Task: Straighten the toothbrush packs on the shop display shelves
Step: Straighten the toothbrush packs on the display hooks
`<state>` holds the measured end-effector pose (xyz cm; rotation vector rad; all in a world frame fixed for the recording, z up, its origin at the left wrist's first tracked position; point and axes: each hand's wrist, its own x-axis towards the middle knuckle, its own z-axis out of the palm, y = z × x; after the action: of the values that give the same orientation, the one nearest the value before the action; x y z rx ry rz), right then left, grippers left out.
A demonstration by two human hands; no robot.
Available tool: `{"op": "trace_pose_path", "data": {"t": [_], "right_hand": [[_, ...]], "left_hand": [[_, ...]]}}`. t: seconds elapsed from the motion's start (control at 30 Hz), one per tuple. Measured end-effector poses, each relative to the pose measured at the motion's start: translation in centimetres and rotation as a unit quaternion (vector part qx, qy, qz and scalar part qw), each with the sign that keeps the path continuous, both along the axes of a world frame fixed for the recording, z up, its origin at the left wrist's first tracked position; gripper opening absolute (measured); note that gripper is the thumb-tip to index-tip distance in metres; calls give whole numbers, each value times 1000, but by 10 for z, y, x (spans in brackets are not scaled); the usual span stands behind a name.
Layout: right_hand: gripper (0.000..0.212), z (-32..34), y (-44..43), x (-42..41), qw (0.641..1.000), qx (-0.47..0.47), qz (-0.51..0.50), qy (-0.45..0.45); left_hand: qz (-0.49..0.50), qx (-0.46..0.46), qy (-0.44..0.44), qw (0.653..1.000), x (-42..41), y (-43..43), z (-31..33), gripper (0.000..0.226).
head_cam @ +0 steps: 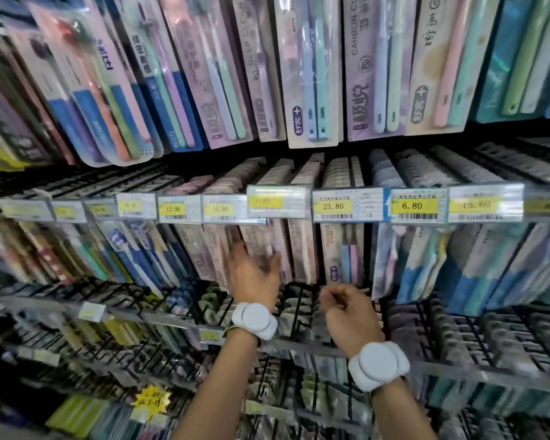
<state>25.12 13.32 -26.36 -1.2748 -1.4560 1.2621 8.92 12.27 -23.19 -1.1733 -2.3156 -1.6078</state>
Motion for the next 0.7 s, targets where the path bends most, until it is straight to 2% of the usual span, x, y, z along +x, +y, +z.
{"op": "trace_pose_path", "data": {"t": [0.1, 0.2, 0.3, 0.37, 0.43, 0.57, 0.63, 0.7], "right_hand": [[7, 0, 2, -4, 1000, -1, 13, 7], [6, -2, 1, -12, 1000, -7, 7, 6], [9, 2, -2, -23, 1000, -13, -8, 5], [9, 3, -4, -33, 1000, -11, -15, -1], [7, 3, -8, -46, 1000, -12, -20, 2], [7, 4, -22, -72, 999, -2, -41, -5], [6, 1, -25, -78, 999, -2, -44, -12], [4, -1, -32, -89, 999, -9, -41, -17]], "left_hand": [[-21, 6, -5, 1000, -9, -3, -6, 32], [-61, 15, -28, 998, -16, -15, -10, 21], [-104, 23, -70, 992, -23, -25, -8, 32], [-104, 8, -43, 994, -29, -31, -9, 26], [-67, -3, -17, 998, -38, -40, -10, 32], [17, 51, -90, 995, -66, -48, -7, 35], [-2, 45, -65, 997, -73, -45, -3, 46], [-26, 2, -37, 999, -83, -42, 0, 60]]}}
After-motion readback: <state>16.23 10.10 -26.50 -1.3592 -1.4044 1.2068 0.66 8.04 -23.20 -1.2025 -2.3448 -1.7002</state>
